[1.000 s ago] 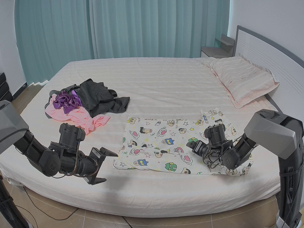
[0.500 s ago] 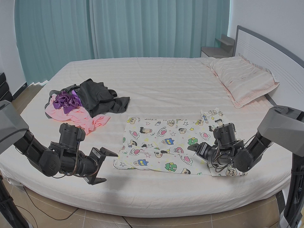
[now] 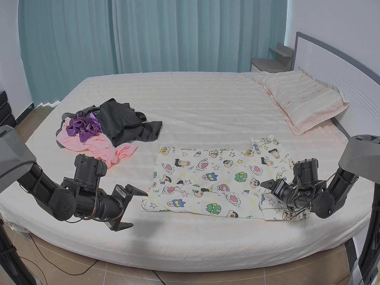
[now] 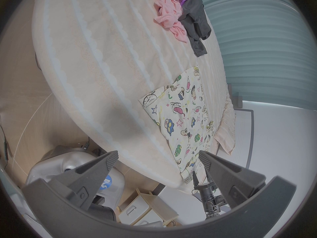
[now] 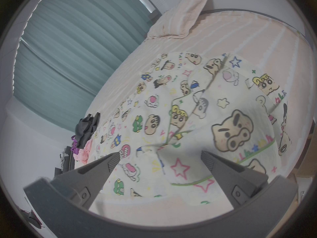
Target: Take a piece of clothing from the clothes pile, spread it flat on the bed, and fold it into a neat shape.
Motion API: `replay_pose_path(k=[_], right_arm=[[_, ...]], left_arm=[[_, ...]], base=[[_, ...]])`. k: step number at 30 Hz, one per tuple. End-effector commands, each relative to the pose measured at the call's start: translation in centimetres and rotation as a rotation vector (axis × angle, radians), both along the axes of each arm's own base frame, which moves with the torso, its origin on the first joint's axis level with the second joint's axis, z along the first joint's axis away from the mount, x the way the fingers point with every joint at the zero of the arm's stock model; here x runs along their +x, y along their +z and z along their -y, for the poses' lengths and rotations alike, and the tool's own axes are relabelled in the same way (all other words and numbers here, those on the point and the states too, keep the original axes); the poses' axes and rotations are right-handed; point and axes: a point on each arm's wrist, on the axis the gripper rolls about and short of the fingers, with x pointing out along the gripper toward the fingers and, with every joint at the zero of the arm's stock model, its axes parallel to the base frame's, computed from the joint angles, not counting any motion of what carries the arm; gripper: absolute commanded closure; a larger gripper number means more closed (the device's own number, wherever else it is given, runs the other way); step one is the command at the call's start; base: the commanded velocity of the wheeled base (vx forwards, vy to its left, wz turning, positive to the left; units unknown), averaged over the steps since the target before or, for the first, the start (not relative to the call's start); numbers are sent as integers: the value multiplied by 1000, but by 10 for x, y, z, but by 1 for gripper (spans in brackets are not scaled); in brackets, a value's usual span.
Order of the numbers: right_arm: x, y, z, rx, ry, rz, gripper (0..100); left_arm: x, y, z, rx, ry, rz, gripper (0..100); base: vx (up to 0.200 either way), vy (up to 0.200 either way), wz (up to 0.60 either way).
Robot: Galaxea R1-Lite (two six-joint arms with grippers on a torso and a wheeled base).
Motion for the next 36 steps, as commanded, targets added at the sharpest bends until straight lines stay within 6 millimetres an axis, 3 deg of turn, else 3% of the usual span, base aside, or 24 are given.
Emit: replay_pose_path(k=[1, 7, 8, 10, 11, 12, 16, 24, 36], right_arm=[[4, -23, 9, -13, -30, -59, 0], [9, -17, 12, 6, -61, 9, 0], [-1, -1, 8, 8, -63, 46, 0], [-5, 3, 7, 9, -56, 51, 0], [-20, 18, 0, 15, -32, 70, 0], [-25, 20, -1, 14, -26, 62, 0], [-42, 13, 3, 3, -31, 11, 0], [-54, 7, 6, 73, -94, -46, 0], [-63, 7, 0, 92, -62, 11, 0]], left_arm=[[0, 0, 1, 0, -1, -1, 0], [-1, 0, 0, 0, -1, -3, 0], [-1, 0, 2, 3, -12, 0, 0], [-2, -1, 2, 5, -14, -2, 0], [-3, -1, 3, 5, -17, -2, 0], [-3, -1, 3, 3, -16, 0, 0], [-1, -1, 4, 1, -13, -2, 0], [-2, -1, 3, -1, -11, -3, 0], [-2, -1, 1, -1, -2, -6, 0]], base=[[0, 0, 0], [0, 0, 0], [0, 0, 0], [0, 0, 0], [0, 0, 0], [0, 0, 0], [0, 0, 0], [0, 0, 0], [0, 200, 0]])
